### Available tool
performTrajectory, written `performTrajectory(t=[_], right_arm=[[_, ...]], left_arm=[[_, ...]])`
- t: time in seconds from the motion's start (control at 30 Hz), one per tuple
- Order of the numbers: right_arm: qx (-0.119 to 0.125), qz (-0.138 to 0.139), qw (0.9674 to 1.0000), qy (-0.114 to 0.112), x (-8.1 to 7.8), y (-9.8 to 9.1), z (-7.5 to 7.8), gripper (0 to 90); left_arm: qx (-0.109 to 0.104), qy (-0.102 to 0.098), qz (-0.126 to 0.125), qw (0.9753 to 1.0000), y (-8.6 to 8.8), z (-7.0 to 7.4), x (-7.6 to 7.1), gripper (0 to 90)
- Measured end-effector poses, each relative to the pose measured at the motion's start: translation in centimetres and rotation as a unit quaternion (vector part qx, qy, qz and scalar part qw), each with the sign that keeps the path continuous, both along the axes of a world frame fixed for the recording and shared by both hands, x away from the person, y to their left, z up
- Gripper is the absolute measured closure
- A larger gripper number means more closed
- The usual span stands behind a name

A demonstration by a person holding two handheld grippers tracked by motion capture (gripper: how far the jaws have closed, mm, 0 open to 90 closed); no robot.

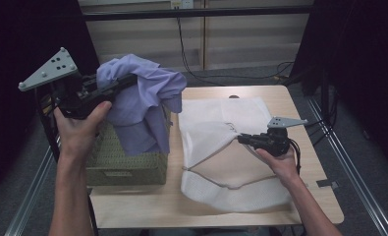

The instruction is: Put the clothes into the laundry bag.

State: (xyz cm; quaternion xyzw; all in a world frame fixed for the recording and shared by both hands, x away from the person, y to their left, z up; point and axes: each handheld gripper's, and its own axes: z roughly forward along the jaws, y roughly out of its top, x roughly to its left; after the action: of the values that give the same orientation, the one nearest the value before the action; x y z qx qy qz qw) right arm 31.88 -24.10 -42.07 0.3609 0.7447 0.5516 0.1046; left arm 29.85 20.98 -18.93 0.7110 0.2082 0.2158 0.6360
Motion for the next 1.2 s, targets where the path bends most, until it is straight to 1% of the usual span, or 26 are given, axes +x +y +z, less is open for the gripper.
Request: performTrajectory(t=[0.03, 0.1, 0.17, 0.2, 0.23, 0.3, 0.33, 0.4, 0.43, 0.47, 0.5, 0.57, 0.63, 0.7, 0.77, 0.83, 0.87, 0.93, 0.97, 1.03, 1.07, 1.1, 1.13, 1.17, 1.2], right_arm=[[0.0, 0.0, 1.0, 0.0, 0.0, 0.0, 0.0, 87.6], [0.0, 0.002, 1.0, -0.001, 0.0, 0.0, 0.0, 87.6], [0.0, 0.002, 1.0, -0.001, 0.0, 0.0, 0.0, 87.6], [0.0, 0.002, 1.0, 0.0, 0.0, 0.0, 0.0, 87.6], [0.0, 0.002, 1.0, 0.0, 0.0, 0.0, 0.0, 87.6], [0.0, 0.002, 1.0, -0.001, 0.0, 0.0, 0.0, 87.6], [0.0, 0.002, 1.0, -0.001, 0.0, 0.0, 0.0, 87.6], [0.0, 0.001, 1.0, -0.002, 0.0, 0.0, 0.0, 87.6], [0.0, 0.001, 1.0, -0.002, 0.0, 0.0, 0.0, 87.6], [0.0, 0.001, 1.0, -0.001, 0.0, 0.1, 0.0, 87.6], [0.0, 0.001, 1.0, 0.0, 0.0, 0.1, 0.0, 87.6], [0.0, 0.001, 1.0, -0.001, 0.0, 0.1, 0.1, 87.6], [0.0, 0.001, 1.0, -0.001, 0.0, 0.1, 0.1, 87.6], [0.001, 0.002, 1.0, 0.0, 0.0, 0.0, 0.1, 87.6], [0.001, 0.002, 1.0, 0.0, 0.0, 0.0, 0.1, 87.6], [0.001, 0.002, 1.0, 0.0, 0.0, 0.0, 0.1, 87.6], [0.002, 0.002, 1.0, -0.001, 0.0, 0.0, 0.2, 87.6], [0.002, 0.002, 1.0, -0.001, 0.0, 0.0, 0.2, 87.6], [0.002, 0.002, 1.0, -0.001, 0.0, 0.0, 0.2, 87.6], [0.001, 0.002, 1.0, -0.002, 0.0, 0.0, 0.2, 87.6], [0.001, 0.003, 1.0, -0.004, -0.1, 0.1, 0.2, 87.6], [0.002, 0.003, 1.0, -0.003, -0.1, 0.1, 0.2, 87.6], [0.003, 0.003, 1.0, -0.003, -0.1, 0.1, 0.2, 87.6], [0.004, 0.003, 1.0, -0.004, -0.1, 0.1, 0.2, 87.6], [0.004, 0.003, 1.0, -0.004, -0.1, 0.1, 0.2, 87.6]], left_arm=[[0.0, 0.0, 0.0, 1.0, 0.0, 0.0, 0.0, 83.5], [0.0, -0.002, -0.01, 0.9999, -0.6, 0.0, -0.2, 83.5], [-0.002, -0.001, -0.012, 0.9999, -0.8, 0.0, -0.3, 83.5], [-0.003, -0.003, -0.018, 0.9998, -1.2, 0.1, -0.5, 83.5], [-0.003, -0.003, -0.018, 0.9998, -1.2, 0.1, -0.5, 83.5], [-0.004, -0.007, -0.033, 0.9994, -1.8, 0.2, -0.9, 83.5], [-0.004, -0.007, -0.033, 0.9994, -1.8, 0.2, -0.9, 83.5], [-0.009, -0.011, -0.046, 0.9989, -2.5, 0.3, -1.3, 83.5], [-0.009, -0.011, -0.046, 0.9989, -2.5, 0.3, -1.3, 83.5], [-0.011, -0.007, -0.05, 0.9986, -2.8, 0.3, -1.4, 83.5], [-0.009, -0.008, -0.054, 0.9985, -3.1, 0.3, -1.6, 83.5], [-0.012, -0.006, -0.057, 0.9983, -3.5, 0.2, -1.7, 83.4], [-0.007, -0.005, -0.064, 0.9979, -4.3, 0.1, -1.8, 83.4], [-0.006, -0.005, -0.072, 0.9974, -4.7, 0.1, -2.0, 83.4], [-0.005, -0.006, -0.074, 0.9972, -5.0, 0.1, -2.0, 83.4], [-0.009, -0.004, -0.082, 0.9966, -5.5, 0.1, -2.3, 83.4], [-0.01, -0.001, -0.089, 0.996, -5.9, -0.1, -2.5, 83.4], [-0.015, 0.002, -0.094, 0.9955, -6.4, -0.4, -2.7, 83.3], [-0.009, 0.001, -0.096, 0.9953, -6.6, -0.5, -2.8, 83.3], [-0.009, 0.002, -0.094, 0.9956, -6.9, -0.7, -2.9, 83.3], [-0.006, 0.005, -0.098, 0.9951, -7.4, -1.0, -3.0, 83.3], [-0.006, 0.005, -0.098, 0.9951, -7.4, -1.0, -3.0, 83.3], [-0.005, 0.006, -0.104, 0.9945, -7.9, -1.4, -3.1, 83.3], [-0.005, 0.006, -0.104, 0.9945, -7.9, -1.4, -3.1, 83.3], [-0.003, 0.01, -0.111, 0.9937, -8.3, -1.7, -3.2, 83.3]])
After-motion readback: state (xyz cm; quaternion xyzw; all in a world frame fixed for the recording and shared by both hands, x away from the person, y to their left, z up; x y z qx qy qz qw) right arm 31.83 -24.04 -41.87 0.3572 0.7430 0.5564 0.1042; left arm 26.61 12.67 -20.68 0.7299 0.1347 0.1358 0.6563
